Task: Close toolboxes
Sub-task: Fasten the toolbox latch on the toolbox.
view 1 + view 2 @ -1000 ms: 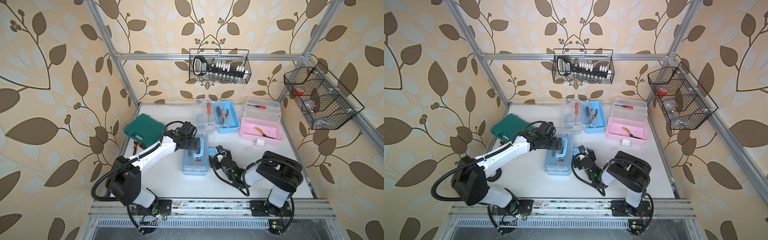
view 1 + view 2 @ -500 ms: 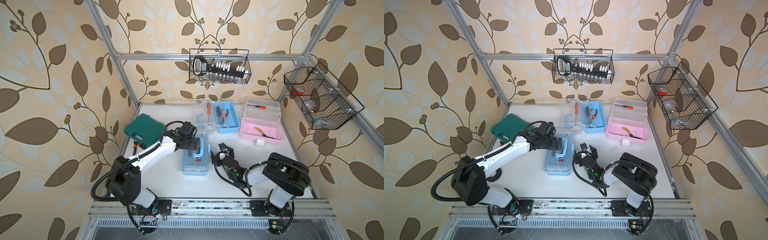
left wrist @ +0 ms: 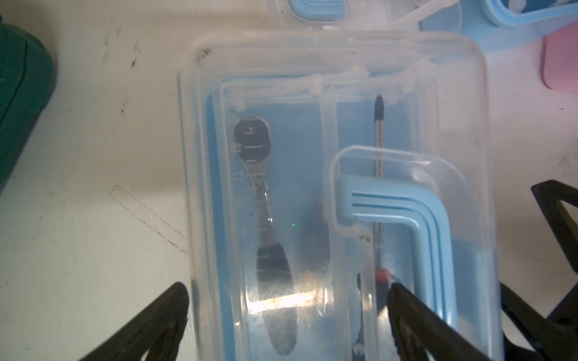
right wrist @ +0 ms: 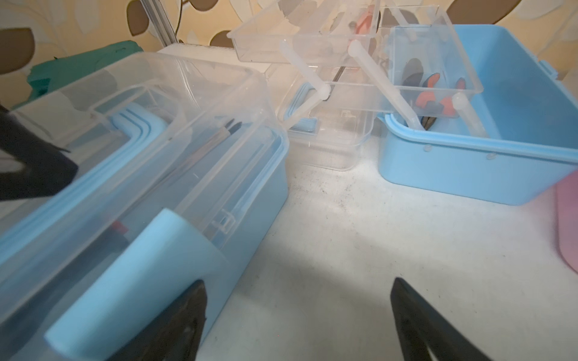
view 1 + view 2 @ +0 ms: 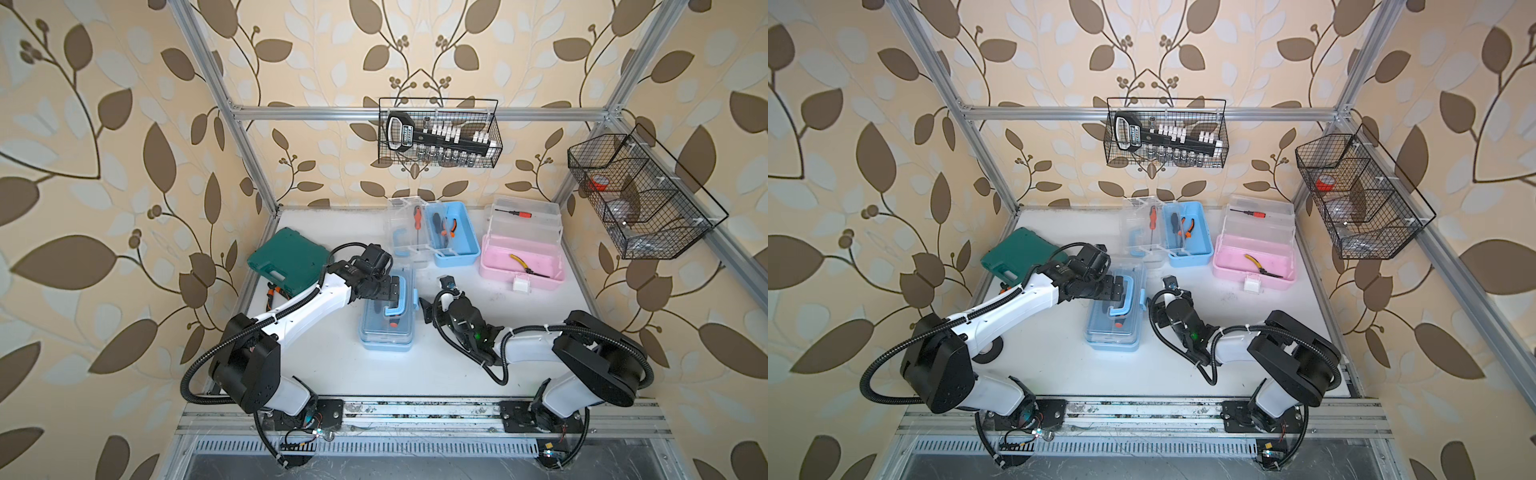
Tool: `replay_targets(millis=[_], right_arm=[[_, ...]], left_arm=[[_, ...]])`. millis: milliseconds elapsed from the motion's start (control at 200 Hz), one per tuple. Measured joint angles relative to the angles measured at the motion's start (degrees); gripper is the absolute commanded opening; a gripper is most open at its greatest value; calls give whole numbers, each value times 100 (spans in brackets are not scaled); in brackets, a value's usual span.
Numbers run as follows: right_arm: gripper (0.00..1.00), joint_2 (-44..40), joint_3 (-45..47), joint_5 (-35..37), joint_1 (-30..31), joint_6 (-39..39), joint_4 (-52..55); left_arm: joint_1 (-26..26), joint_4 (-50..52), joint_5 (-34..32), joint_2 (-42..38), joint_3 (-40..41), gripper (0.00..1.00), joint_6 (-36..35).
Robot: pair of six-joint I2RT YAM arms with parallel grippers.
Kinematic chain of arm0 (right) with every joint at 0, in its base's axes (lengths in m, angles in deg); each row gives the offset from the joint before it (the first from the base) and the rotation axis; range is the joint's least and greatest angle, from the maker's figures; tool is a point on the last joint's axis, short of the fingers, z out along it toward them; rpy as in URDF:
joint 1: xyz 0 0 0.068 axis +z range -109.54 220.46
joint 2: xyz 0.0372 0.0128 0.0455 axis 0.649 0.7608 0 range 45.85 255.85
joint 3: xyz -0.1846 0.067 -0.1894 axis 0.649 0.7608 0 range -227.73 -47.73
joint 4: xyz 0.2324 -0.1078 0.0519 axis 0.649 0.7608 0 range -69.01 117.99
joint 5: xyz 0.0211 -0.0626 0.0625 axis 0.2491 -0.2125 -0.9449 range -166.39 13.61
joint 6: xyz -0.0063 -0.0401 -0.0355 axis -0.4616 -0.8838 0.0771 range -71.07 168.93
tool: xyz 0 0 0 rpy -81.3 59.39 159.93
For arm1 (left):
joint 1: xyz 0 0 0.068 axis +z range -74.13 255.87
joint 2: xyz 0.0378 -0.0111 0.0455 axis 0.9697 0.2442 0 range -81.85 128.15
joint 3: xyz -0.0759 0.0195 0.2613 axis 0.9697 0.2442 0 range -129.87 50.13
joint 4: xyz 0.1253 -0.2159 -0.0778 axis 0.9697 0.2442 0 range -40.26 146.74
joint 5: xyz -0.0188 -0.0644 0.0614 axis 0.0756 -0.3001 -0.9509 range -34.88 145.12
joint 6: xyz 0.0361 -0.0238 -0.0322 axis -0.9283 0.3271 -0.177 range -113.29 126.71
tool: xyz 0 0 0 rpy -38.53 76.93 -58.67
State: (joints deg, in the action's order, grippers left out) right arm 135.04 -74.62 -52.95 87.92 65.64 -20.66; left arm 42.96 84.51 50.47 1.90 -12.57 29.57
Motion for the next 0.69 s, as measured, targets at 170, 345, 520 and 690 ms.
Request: replay_targets(millis=[170, 345, 520, 690], right_arm=[[84, -190, -142, -378, -90, 278, 520], [79, -245, -378, -844, -151, 813, 1091], [62, -245, -433, -1569, -391, 1552, 1427], [52, -247, -433, -2262, -708, 2044, 1523]], left_arm=[[0, -2, 2, 0, 2, 99, 0], [0, -7, 2, 0, 2, 99, 0], [0, -7, 2, -2, 0, 99, 0], [0, -17, 2, -2, 11, 99, 0]])
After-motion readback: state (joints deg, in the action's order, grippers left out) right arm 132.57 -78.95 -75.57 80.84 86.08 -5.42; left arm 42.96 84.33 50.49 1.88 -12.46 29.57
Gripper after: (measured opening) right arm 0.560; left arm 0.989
